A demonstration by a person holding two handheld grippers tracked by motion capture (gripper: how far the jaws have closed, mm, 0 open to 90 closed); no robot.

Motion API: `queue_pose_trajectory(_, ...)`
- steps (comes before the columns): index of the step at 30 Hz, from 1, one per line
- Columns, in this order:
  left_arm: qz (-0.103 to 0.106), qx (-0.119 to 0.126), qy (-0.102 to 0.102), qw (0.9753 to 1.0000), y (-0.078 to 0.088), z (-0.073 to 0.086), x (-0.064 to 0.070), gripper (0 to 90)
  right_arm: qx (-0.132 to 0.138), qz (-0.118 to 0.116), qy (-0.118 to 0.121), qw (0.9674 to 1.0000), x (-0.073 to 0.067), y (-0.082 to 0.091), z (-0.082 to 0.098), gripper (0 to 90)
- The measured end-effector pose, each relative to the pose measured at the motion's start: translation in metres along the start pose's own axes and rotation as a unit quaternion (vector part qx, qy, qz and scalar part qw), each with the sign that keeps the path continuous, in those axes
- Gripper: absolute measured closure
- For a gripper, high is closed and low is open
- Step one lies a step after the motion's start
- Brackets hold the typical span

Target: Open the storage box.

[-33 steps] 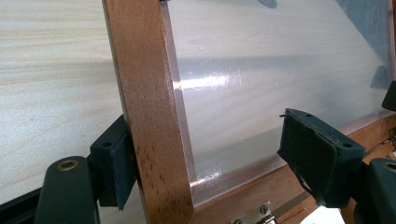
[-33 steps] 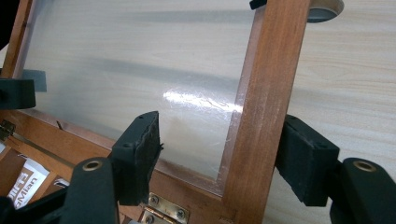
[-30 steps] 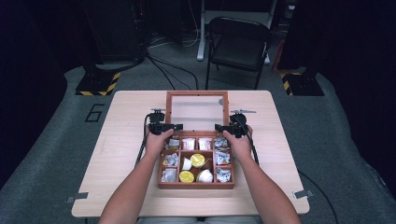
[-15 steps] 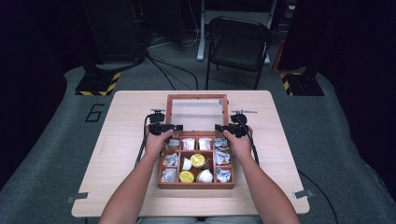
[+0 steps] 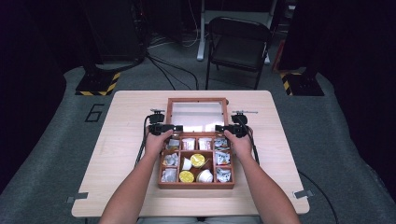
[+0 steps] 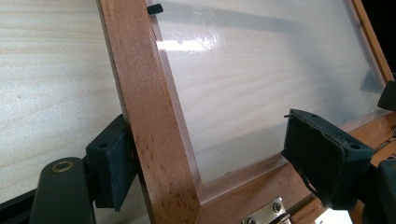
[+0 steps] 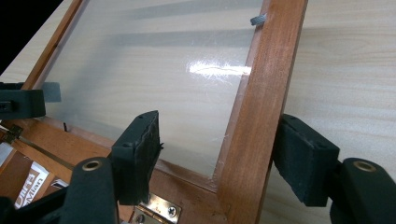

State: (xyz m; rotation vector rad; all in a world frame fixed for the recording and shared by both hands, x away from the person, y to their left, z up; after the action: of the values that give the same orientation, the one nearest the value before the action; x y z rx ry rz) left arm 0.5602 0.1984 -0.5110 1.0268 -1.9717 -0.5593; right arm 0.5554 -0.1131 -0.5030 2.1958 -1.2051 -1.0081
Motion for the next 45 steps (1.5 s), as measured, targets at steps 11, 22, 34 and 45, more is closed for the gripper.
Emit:
queue_pose_trajectory(11,-0.005,-0.009,0.008,0.9999,-0.0003,0.0006,-0.0031,18.4,-0.004,-0.002,-0.012,0.9999,-0.0002,-0.0034,0.0016,33.8)
queue_pose_trajectory(22,-0.001,-0.009,0.005,0.9999,-0.0012,0.0,-0.0038,18.2,-0.007,0.0,-0.013,0.9999,-0.0009,-0.0024,0.0018,33.8)
queue_pose_trajectory(34,0.006,-0.014,0.011,0.9998,-0.0047,-0.001,-0.0045,18.0,-0.017,0.001,-0.022,0.9996,0.002,-0.0025,0.0029,33.8)
queue_pose_trajectory(45,0.014,-0.021,0.021,0.9995,-0.0066,-0.0007,-0.0077,17.6,-0.022,-0.005,-0.031,0.9993,0.0046,-0.0033,0.0042,33.7)
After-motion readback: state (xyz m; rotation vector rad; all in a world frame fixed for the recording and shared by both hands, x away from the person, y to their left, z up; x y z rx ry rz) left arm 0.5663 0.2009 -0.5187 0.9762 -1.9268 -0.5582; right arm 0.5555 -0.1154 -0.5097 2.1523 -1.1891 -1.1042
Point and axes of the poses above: each handheld gripper's, and its own axes: y roughly backward along the jaws, z roughly out of its underside, x roughly to its right, the point moved 2 cm from there along -y, roughly forward along the jaws, and after that the axes turned 4 degrees about -x, right-handed, at the moved point
